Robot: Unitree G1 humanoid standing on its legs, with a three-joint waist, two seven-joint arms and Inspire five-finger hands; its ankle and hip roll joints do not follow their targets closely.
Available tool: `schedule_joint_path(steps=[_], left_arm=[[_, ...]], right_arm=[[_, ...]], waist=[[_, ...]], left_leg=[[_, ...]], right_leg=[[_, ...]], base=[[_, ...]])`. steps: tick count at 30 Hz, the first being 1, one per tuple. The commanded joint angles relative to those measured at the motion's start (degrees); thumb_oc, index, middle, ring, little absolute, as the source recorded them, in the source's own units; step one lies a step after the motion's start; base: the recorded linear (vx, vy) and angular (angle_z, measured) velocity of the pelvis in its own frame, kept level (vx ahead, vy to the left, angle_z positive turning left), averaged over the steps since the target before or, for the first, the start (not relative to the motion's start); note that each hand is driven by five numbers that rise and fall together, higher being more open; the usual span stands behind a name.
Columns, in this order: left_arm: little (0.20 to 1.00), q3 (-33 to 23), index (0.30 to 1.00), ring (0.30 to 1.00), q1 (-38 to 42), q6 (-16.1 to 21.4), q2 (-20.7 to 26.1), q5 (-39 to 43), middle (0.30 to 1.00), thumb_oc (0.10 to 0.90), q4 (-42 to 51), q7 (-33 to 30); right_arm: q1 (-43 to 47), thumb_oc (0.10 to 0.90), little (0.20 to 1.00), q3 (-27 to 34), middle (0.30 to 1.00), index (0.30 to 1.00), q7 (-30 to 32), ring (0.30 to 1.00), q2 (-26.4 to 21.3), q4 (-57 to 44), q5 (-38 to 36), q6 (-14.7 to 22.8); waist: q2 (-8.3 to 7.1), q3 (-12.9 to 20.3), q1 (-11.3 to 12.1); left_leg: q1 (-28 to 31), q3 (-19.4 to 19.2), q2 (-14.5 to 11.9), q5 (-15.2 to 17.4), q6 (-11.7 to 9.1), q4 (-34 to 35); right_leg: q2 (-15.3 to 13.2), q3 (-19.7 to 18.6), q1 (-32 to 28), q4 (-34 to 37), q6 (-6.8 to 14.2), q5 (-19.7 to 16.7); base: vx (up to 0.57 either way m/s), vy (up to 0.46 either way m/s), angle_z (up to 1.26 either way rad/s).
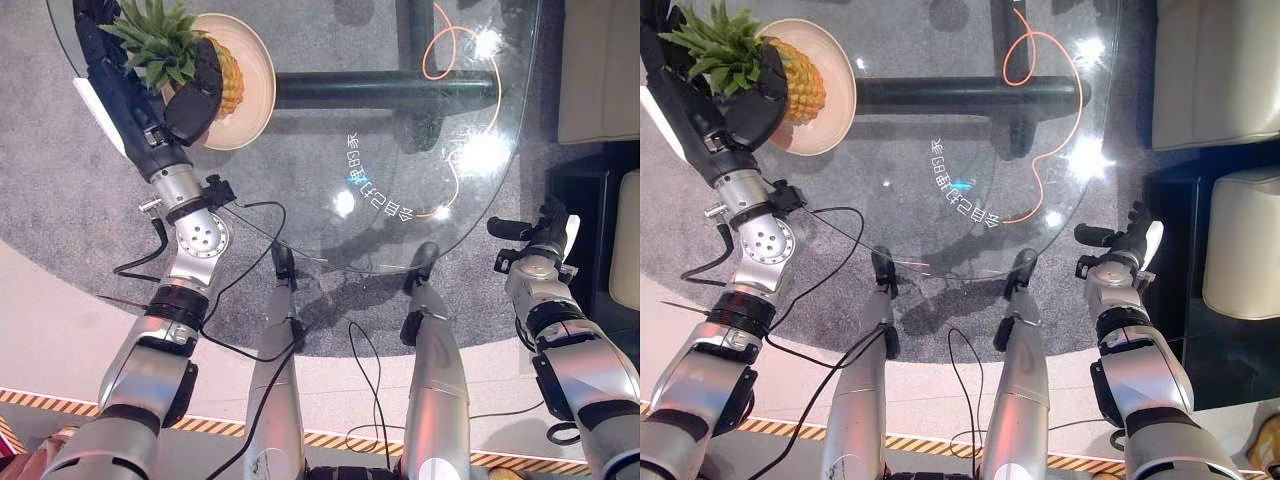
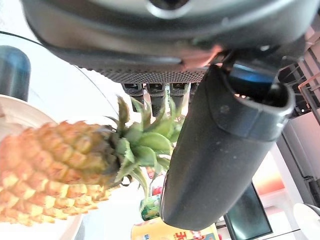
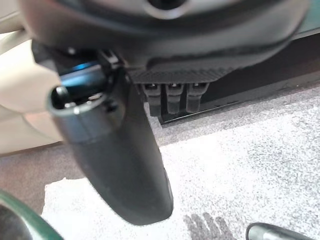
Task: Pick up the fruit to the plate
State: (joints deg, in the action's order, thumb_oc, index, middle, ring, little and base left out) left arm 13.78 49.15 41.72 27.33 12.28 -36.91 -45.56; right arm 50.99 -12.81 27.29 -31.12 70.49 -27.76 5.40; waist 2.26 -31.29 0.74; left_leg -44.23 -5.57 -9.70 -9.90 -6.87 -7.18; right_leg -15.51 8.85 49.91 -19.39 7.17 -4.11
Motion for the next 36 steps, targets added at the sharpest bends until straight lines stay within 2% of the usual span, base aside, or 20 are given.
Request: schedule_joint_path(steps=[1, 9, 16, 21, 24, 27, 31, 34, 35, 36], left_arm=[[0.9, -4.92, 0.9, 0.9, 2.86, 5.27, 0.86, -2.92, 0.9, 0.8, 5.56, -0.78], [0.9, -6.13, 0.9, 0.9, -0.1, 1.75, 2.94, -1.99, 0.9, 0.8, 8.43, 0.86], [0.9, -8.2, 0.9, 0.9, -2.57, -0.08, 4.2, 0.7, 0.9, 0.8, 9.3, 3.57], [0.9, -9.05, 0.9, 0.9, -4.65, -2.34, 5.15, 2.64, 0.9, 0.8, 9.58, 5.74], [0.9, -9.83, 0.9, 0.9, -6.83, -4.96, 6.09, 3.01, 0.9, 0.8, 8.93, 6.34], [0.9, -11.36, 0.9, 0.9, -11.83, -6.81, 7.56, 3.83, 0.9, 0.8, 6.7, 8.14], [0.9, -12.67, 0.9, 0.9, -17.67, -8.49, 8.16, 4.24, 0.9, 0.8, 3.36, 9.54], [0.9, -12.82, 0.9, 0.9, -21.62, -12.34, 8.34, 4.27, 0.9, 0.8, -1.1, 13.43], [0.9, -12.79, 0.9, 0.9, -22.23, -12.21, 8.23, 4.43, 0.9, 0.8, -1.79, 14.04], [0.9, -12.69, 0.9, 0.9, -26.04, -13.6, 7.06, 7.66, 0.9, 0.8, -4.64, 20.37]], right_arm=[[-1.76, 0.8, 0.9, 1.76, 0.9, 0.9, 1.55, 0.9, -2.31, 0.78, -2.27, 0.79], [-3.56, 0.8, 0.9, 2.43, 0.9, 0.9, -2.73, 0.9, -3.34, 1.65, -2.81, -1.53], [-6.66, 0.8, 0.9, 3.17, 0.9, 0.9, -8.39, 0.9, -3.31, 4.32, -3.32, -6.36], [-9.42, 0.8, 0.9, 4.29, 0.9, 0.9, -11.8, 0.9, -3.38, 6.81, -2.91, -8.6], [-12.2, 0.8, 0.9, 5.22, 0.9, 0.9, -12.63, 0.9, -3.3, 7.86, -2.18, -9.29], [-17.1, 0.8, 0.9, 6.93, 0.9, 0.9, -14.15, 0.9, -3.35, 8.98, -1.36, -8.96], [-22.65, 0.8, 0.9, 8.22, 0.9, 0.9, -15.84, 0.9, -3.03, 9.16, 0.47, -8.66], [-26.21, 0.8, 0.9, 8.26, 0.9, 0.9, -17.03, 0.9, -2.09, 9.03, 2.12, -8.32], [-26.74, 0.8, 0.9, 8.28, 0.9, 0.9, -17.16, 0.9, -1.96, 8.89, 2.36, -8.35], [-30.09, 0.8, 0.9, 8.8, 0.9, 0.9, -18.07, 0.9, -1.31, 8.23, 4.03, -8.06]], waist=[[-0.54, 1.49, 1.22], [-0.41, 1.49, 1.85], [-0.59, 1.49, 2.41], [-0.81, 1.49, 2.88], [-0.86, 1.49, 3.1], [-0.63, 1.5, 3.48], [-0.35, 4.52, 3.52], [-0.46, 6.96, 3.2], [-0.5, 7.39, 3.15], [-0.59, 9.05, 2.96]], left_leg=[[-1.62, 3.63, 0.93, 6.51, -1.74, -5.75], [0.58, 3.62, 0.6, 6.2, -1.76, -4.49], [5.19, 3.07, -0.13, 5.24, -2.02, -1.93], [9.7, 2.47, -0.29, 4.47, -2.01, 0.13], [13.74, 1.98, -0.34, 4.46, -2.0, 1.27], [20.38, 1.27, -0.64, 4.51, -2.21, 3.31], [24.95, 0.5, -0.9, 4.28, -2.4, 5.6], [28.31, -0.33, -1.16, 4.04, -2.56, 7.48], [28.58, -0.36, -1.13, 3.8, -2.52, 7.72], [31.24, -0.6, -1.14, 3.64, -2.58, 8.94]], right_leg=[[-0.18, 2.27, -3.52, 3.45, 2.96, 0.8], [-0.64, 2.79, -5.64, 4.5, 3.25, 0.64], [-1.24, 3.53, -10.21, 6.22, 3.77, 0.43], [-1.65, 3.85, -14.86, 8.08, 4.21, -0.24], [-1.82, 4.07, -19.09, 9.29, 4.49, -0.29], [-1.99, 4.52, -26.29, 11.32, 4.84, -0.07], [-2.05, 4.82, -31.7, 14.11, 4.89, -0.26], [-1.77, 5.02, -35.45, 16.09, 4.8, -0.25], [-1.75, 5.02, -35.8, 16.42, 4.74, -0.49], [-1.55, 4.99, -38.43, 17.34, 4.72, -0.4]], base=[[0.0, 0.0, 0.0], [0.0, 0.0, 0.0], [0.0, 0.0, 0.0], [0.0, -0.008, 0.02], [0.0, 0.0, 0.0], [0.04, 0.001, 0.03], [0.1, 0.039, 0.05], [0.08, 0.056, 0.06], [0.14, 0.082, -0.04], [0.13, 0.082, -0.02]])
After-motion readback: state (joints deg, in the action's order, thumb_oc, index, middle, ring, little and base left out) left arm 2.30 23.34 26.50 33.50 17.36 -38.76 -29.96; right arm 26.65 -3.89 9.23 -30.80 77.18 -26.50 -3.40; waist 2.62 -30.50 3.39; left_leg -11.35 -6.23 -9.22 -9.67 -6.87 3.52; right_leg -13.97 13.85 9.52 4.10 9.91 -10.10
